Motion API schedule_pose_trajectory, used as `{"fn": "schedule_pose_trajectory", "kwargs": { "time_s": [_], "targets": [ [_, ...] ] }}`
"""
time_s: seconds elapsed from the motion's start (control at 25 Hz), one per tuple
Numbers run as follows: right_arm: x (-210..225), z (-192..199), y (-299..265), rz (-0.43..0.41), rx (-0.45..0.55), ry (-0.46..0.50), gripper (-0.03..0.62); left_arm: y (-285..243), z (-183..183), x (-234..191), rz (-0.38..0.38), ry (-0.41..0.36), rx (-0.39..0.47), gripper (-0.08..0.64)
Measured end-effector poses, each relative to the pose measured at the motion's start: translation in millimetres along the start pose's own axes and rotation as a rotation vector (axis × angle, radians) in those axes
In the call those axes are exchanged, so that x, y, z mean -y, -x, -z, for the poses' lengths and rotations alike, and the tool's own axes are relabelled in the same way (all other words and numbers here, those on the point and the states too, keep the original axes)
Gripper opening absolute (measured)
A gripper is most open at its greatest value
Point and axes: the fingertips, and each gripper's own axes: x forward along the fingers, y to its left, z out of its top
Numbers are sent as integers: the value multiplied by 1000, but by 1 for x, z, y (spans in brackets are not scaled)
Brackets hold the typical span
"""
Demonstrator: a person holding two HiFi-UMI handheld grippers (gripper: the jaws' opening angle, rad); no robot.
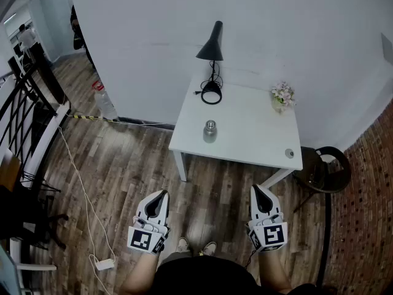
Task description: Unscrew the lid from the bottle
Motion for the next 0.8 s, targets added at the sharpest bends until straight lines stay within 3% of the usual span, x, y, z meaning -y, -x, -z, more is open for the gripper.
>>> {"fn": "schedule_pose_trajectory", "kwargs": {
  "time_s": [0.24, 0.44, 0.8],
  "targets": [
    [7, 6, 5, -26, -1, 1, 12, -4, 2, 12, -7, -6, -8, 23],
    [2, 20, 8, -122, -8, -89, 14, -8, 5, 24, -7, 1, -28, 23],
    [14, 40, -1, -114, -55, -67, 12, -35, 25, 23, 19, 3, -33, 23]
  ]
}}
